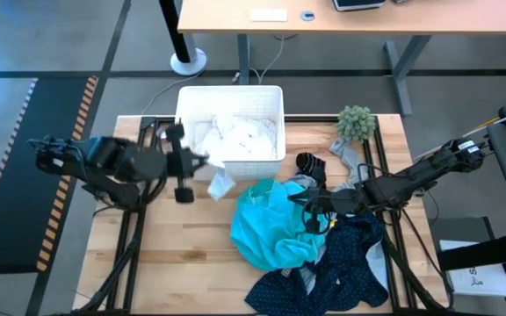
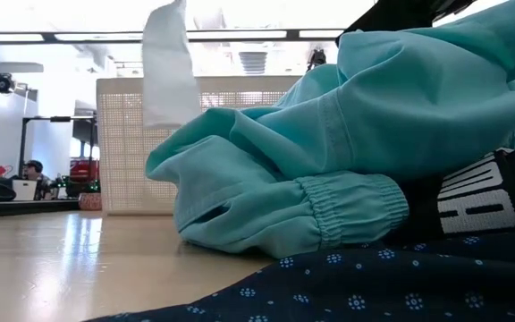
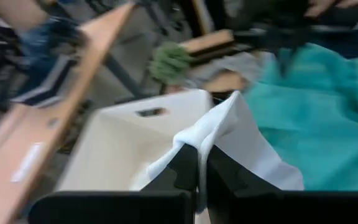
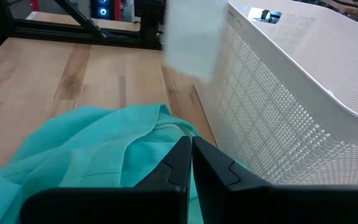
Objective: Sort clothes
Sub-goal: Put the white sock into the bin
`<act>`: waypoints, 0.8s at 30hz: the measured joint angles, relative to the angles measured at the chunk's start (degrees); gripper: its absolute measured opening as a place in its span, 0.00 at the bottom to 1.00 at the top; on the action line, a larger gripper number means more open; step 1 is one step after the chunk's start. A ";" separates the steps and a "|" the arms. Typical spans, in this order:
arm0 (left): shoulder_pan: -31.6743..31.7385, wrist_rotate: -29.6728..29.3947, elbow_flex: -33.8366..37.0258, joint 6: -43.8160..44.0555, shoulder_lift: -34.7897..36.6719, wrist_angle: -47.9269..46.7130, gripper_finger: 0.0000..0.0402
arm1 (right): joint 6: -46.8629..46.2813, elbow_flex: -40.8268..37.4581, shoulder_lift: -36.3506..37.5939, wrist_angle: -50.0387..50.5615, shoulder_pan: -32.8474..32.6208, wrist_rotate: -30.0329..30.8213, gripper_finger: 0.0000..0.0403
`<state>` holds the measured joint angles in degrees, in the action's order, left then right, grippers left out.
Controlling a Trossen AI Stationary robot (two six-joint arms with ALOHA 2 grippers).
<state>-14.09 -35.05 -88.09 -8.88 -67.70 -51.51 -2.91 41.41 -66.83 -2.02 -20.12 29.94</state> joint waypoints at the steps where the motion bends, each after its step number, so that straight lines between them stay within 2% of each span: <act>1: 1.34 -0.02 -0.59 -1.86 0.00 1.02 0.00 | -0.01 0.00 0.00 0.02 0.00 0.00 0.00; 5: 6.70 0.22 -2.15 -9.71 -0.02 7.08 0.00 | -0.05 0.00 0.00 0.00 0.02 -0.01 0.00; 7: 9.78 2.73 -2.44 -12.63 0.01 10.98 0.00 | -0.05 0.00 0.00 -0.02 0.02 0.02 0.00; 17: 30.32 24.03 -2.95 -16.03 -1.40 21.79 0.00 | -0.03 0.07 -1.86 -0.47 0.02 0.02 0.00; 24: 43.32 35.76 -2.95 -11.84 -5.41 22.07 0.00 | -0.08 0.07 -4.67 -2.41 0.02 0.04 0.00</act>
<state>29.23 0.71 -91.05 -20.72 -73.12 -29.44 -2.99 41.47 -71.50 -4.43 -20.10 29.98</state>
